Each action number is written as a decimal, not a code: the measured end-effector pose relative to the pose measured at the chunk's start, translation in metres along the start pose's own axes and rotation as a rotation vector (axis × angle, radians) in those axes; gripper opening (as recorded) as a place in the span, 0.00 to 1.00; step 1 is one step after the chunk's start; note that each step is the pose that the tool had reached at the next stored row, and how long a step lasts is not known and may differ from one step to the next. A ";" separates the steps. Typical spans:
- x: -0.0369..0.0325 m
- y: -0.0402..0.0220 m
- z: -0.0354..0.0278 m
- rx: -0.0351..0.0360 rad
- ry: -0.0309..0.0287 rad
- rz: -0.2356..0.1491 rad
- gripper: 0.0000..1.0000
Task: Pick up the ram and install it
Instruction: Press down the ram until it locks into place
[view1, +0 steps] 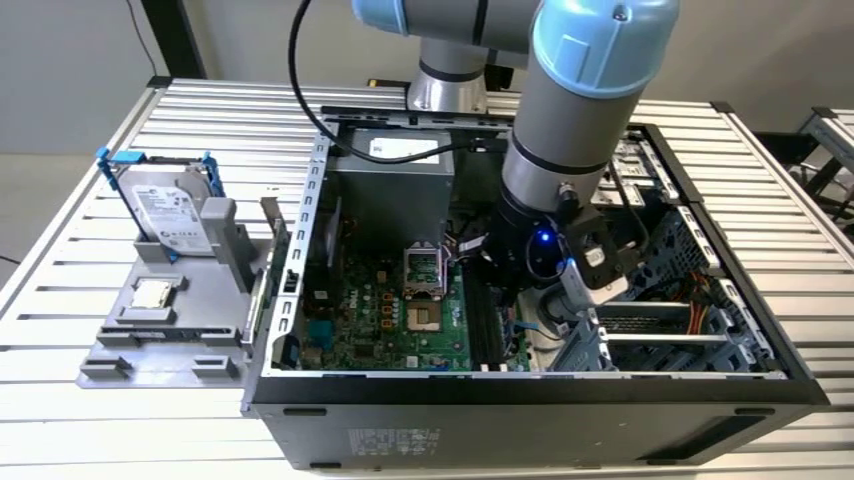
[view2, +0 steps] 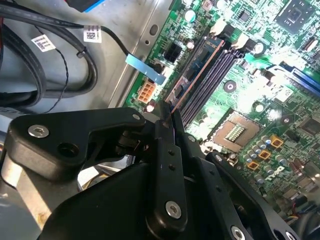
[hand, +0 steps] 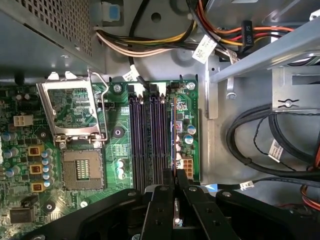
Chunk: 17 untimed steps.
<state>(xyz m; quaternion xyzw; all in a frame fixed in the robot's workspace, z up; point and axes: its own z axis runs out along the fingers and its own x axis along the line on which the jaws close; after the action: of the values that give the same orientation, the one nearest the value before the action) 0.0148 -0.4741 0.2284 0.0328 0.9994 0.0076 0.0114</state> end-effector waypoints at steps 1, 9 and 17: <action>0.0007 0.0000 0.0002 0.0001 0.0000 0.001 0.00; 0.0013 -0.0001 0.0040 0.0001 -0.0001 0.007 0.00; 0.0016 -0.0002 0.0073 0.0002 -0.0002 0.012 0.00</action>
<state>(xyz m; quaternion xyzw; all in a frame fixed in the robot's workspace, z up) 0.0133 -0.4741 0.2211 0.0386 0.9992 0.0075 0.0115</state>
